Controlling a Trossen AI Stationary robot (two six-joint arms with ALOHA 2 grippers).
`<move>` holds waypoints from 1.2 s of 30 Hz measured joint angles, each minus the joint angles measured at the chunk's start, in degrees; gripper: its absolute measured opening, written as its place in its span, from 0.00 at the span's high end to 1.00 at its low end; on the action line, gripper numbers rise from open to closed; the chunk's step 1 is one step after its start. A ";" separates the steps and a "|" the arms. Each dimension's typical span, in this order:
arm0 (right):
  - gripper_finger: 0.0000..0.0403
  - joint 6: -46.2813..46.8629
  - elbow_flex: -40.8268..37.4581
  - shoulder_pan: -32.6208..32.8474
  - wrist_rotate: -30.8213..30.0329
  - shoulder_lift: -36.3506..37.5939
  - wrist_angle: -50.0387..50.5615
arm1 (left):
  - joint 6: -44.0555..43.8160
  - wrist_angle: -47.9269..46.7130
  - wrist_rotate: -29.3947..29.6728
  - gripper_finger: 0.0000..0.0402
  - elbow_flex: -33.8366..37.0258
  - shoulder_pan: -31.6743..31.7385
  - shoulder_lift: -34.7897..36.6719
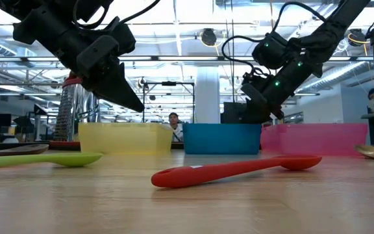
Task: Pick & Place Kitchen Items
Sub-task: Put the orange spatula into the blue bin
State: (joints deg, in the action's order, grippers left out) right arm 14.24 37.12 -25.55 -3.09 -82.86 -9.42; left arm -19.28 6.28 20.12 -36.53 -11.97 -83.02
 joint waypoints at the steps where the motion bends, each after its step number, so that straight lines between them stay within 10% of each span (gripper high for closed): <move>1: 0.83 0.00 0.01 0.01 -0.01 -0.15 -0.06 | -0.18 -0.02 0.00 0.98 0.00 0.00 0.00; 36: 0.77 -18.25 -0.10 24.42 0.39 -0.34 -20.14 | -16.93 -1.19 -2.75 0.90 -1.84 -3.80 0.02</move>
State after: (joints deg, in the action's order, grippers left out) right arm -4.01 37.01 -1.12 -2.70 -83.20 -29.55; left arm -36.21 5.09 17.37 -38.37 -15.76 -83.00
